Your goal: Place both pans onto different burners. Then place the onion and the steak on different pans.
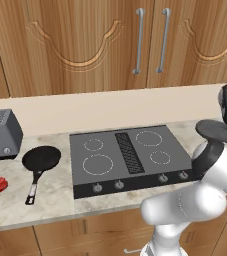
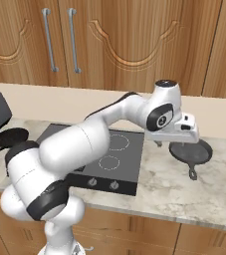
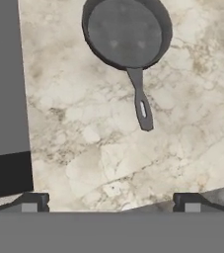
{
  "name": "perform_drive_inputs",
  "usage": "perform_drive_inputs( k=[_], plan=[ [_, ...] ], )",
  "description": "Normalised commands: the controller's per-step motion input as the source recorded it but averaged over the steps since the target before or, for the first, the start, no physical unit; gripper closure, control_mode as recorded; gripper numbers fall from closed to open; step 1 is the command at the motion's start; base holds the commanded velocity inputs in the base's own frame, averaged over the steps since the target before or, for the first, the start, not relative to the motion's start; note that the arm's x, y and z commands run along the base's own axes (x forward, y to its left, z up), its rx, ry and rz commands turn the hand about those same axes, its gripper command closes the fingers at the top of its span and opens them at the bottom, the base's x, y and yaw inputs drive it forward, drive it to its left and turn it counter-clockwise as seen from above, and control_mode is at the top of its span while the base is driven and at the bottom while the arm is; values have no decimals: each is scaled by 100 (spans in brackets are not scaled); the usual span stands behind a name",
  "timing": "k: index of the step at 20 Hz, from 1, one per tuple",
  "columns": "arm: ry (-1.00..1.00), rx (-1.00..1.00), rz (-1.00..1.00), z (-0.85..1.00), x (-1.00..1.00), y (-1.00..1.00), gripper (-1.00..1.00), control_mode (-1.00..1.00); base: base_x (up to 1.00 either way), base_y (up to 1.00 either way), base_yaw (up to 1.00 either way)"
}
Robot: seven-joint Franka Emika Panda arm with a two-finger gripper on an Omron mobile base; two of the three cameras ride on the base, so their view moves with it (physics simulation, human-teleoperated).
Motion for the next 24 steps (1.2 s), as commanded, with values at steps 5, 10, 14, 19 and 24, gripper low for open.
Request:
perform_drive_inputs(
  k=[5,10,14,19,24],
  plan=[
    [1,0,-1,-48,0,-33,-100,-100,0,0,0],
    [0,0,-1,-59,0,-23,-100,-100,0,0,0],
    [0,0,0,-49,4,-23,-100,-100,0,0,0],
    [0,0,0,-35,22,-17,-100,-100,0,0,0],
    [0,0,0,-18,31,-8,-100,-100,0,0,0]
  ],
)
